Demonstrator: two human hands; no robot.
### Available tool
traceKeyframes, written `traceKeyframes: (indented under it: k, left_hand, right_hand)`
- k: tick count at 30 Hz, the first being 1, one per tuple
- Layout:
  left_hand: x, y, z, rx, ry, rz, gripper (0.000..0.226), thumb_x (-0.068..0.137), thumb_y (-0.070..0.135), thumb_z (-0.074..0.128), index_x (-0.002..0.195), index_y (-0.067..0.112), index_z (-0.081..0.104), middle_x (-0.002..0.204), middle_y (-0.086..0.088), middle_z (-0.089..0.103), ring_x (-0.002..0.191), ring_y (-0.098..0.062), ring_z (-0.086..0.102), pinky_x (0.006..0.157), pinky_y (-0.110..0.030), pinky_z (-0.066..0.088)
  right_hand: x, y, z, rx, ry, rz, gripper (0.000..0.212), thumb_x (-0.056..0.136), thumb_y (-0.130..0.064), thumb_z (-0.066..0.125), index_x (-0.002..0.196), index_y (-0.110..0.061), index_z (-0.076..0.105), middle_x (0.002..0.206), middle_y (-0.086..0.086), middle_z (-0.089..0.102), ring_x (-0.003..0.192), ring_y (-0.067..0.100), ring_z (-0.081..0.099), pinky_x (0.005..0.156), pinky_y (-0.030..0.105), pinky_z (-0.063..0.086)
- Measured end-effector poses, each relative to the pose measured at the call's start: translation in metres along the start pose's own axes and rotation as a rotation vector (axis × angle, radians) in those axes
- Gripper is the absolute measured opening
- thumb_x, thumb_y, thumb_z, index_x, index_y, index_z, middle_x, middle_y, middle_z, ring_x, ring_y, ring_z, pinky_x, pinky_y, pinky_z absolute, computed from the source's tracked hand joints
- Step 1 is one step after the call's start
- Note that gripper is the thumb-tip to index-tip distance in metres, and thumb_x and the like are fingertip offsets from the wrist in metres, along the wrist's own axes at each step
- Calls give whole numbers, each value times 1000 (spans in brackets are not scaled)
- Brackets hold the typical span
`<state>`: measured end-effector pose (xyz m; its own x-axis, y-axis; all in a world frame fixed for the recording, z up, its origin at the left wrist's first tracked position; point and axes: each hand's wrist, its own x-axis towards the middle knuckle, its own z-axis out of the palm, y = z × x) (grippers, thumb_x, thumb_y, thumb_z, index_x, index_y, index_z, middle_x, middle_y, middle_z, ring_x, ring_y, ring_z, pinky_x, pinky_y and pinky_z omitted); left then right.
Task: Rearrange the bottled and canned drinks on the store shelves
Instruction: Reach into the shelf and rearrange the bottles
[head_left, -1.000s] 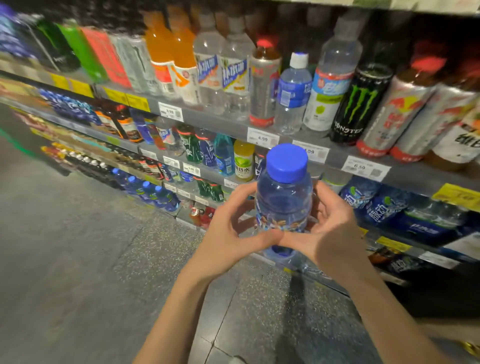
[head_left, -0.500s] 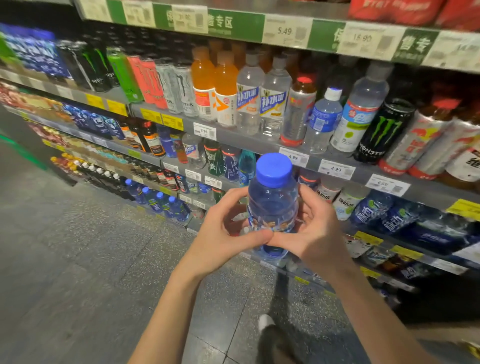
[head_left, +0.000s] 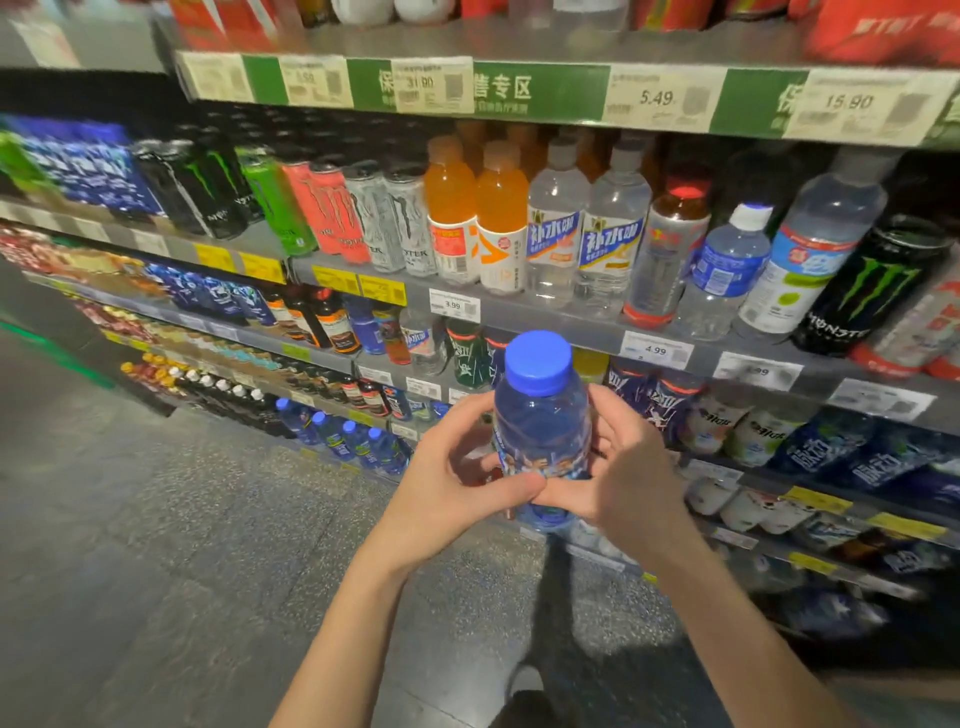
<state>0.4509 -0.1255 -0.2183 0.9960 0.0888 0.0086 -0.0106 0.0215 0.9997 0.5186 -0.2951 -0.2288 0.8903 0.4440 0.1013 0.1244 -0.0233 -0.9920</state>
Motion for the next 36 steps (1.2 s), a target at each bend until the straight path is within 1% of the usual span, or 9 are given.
traceKeyframes:
  k: [4, 6, 9, 14, 18, 22, 26, 30, 36]
  left_hand:
    - [14, 2, -36, 25, -16, -19, 63, 73, 13, 84, 132, 16, 61, 130, -14, 62, 117, -36, 60, 95, -41, 54]
    - [21, 3, -53, 29, -6, -12, 63, 73, 17, 85, 132, 18, 62, 131, -13, 61, 119, -39, 59, 98, -50, 52]
    - [32, 5, -75, 38, -27, -14, 63, 73, 18, 85, 132, 16, 63, 133, -11, 61, 120, -34, 61, 94, -39, 54]
    - [46, 5, -112, 24, -53, 1, 61, 69, 20, 87, 126, 14, 67, 129, -10, 64, 113, -16, 63, 83, -26, 53]
    - [60, -2, -151, 40, -108, -4, 63, 68, 19, 89, 127, 18, 68, 131, -8, 61, 122, -31, 58, 90, -47, 57]
    - [74, -12, -196, 24, -163, 11, 62, 69, -5, 86, 126, 10, 67, 129, -11, 63, 122, -23, 62, 87, -40, 59]
    - [89, -29, -248, 106, -203, -15, 65, 66, 8, 92, 125, 14, 66, 122, -1, 68, 112, -17, 67, 89, -32, 57]
    - [100, -48, -288, 168, -237, 43, 63, 63, 35, 91, 121, 35, 67, 121, 12, 64, 112, -10, 66, 85, -30, 59]
    - [111, -95, -324, 108, -297, 55, 61, 69, 32, 88, 125, 22, 67, 126, 2, 62, 121, -24, 62, 91, -43, 59]
  right_hand:
    - [23, -2, 26, -42, -12, 4, 80, 48, -23, 101, 117, -30, 63, 109, -9, 77, 102, 12, 73, 88, 36, 59]
    - [34, -7, 40, -50, 3, -2, 78, 46, -29, 102, 114, -30, 64, 104, -10, 77, 98, 10, 74, 84, 30, 58]
    - [47, -9, 60, -34, 20, 11, 76, 48, -27, 97, 115, -29, 63, 105, -13, 76, 98, 7, 73, 81, 20, 56]
    - [66, -3, 91, -14, 59, 47, 75, 58, -10, 96, 124, -24, 63, 111, -12, 75, 104, 8, 71, 83, 20, 55]
    - [82, 4, 121, -57, 83, 74, 71, 65, 4, 90, 126, -21, 62, 107, -11, 74, 99, 9, 71, 83, 25, 57]
    - [100, 11, 164, -127, 139, 44, 82, 56, -16, 98, 129, -20, 61, 116, -12, 72, 106, 2, 68, 82, 14, 53]
    - [118, 19, 209, -166, 215, 64, 80, 52, -36, 97, 124, -31, 61, 118, -10, 69, 107, 8, 68, 84, 25, 58]
    - [133, 31, 247, -183, 291, 58, 72, 53, -47, 96, 116, -40, 62, 112, -15, 70, 104, 4, 68, 82, 19, 56]
    - [148, 74, 282, -260, 362, 73, 78, 45, -43, 94, 115, -45, 60, 114, -30, 63, 106, -6, 63, 85, 18, 55]
